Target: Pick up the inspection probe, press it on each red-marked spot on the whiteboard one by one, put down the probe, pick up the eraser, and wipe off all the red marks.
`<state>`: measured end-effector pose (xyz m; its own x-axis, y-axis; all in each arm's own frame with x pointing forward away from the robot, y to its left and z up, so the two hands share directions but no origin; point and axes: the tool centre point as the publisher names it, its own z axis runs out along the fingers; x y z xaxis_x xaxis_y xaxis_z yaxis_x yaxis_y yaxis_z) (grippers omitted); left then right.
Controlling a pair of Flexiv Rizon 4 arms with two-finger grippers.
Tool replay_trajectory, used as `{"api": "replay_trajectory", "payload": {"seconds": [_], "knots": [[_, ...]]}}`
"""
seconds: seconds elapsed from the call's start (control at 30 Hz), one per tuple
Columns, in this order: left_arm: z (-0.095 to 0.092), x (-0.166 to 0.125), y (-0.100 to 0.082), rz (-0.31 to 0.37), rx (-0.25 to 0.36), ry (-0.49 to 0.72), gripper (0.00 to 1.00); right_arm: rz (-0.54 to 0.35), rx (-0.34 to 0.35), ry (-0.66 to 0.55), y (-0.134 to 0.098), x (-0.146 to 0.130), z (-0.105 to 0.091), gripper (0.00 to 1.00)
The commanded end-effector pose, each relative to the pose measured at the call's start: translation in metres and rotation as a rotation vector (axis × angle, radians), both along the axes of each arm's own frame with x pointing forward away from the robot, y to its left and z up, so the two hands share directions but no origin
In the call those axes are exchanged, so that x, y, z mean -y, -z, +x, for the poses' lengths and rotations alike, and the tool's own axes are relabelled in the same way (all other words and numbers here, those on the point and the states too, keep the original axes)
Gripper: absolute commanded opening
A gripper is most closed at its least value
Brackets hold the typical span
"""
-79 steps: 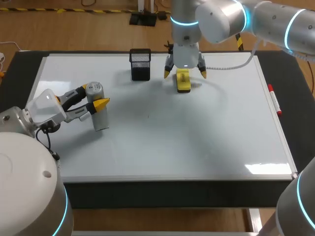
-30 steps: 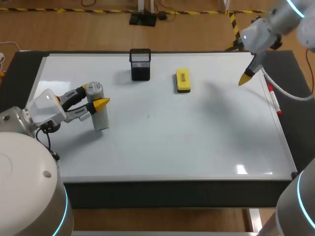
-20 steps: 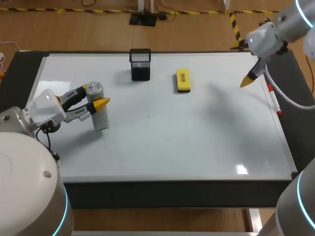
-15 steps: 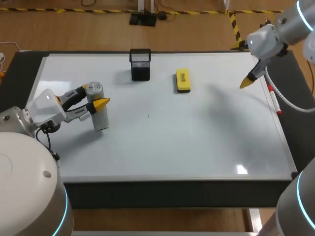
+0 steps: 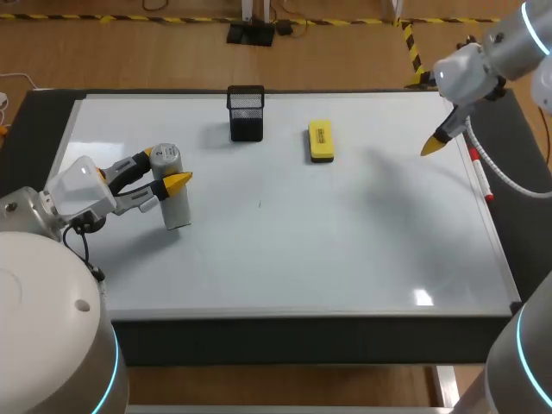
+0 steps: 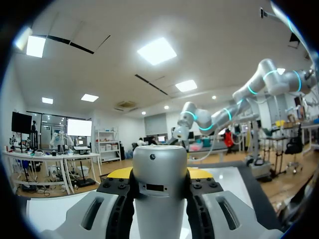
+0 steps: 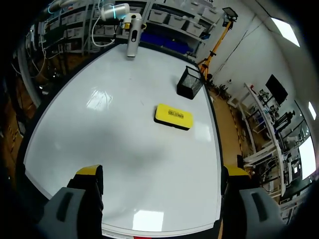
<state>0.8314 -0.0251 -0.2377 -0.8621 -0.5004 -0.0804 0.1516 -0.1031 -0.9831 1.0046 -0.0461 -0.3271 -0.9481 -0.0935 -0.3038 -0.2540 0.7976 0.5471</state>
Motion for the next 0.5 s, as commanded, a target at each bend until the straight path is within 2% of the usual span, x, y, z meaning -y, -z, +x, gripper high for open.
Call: {"api": "replay_trajectory", "payload": {"seconds": [0.03,0.13,0.23,0.43,0.5], "knots": [[0.0,0.0,-0.001,0.0,0.001,-0.002,0.0,-0.005,-0.001,-0.001,0.0,0.0,0.0,1.0],[0.0,0.0,-0.001,0.0,0.001,-0.002,0.0,-0.005,-0.001,-0.001,0.0,0.0,0.0,1.0],[0.009,0.002,-0.003,0.005,0.004,0.009,0.0,-0.005,-0.001,-0.001,0.0,0.0,0.0,1.0],[0.041,0.006,-0.017,0.014,0.045,0.065,0.0,-0.005,-0.001,-0.001,0.0,0.0,0.0,1.0],[0.052,0.009,-0.023,0.036,0.054,0.083,0.0,-0.005,-0.001,-0.001,0.0,0.0,0.0,1.0]]}}
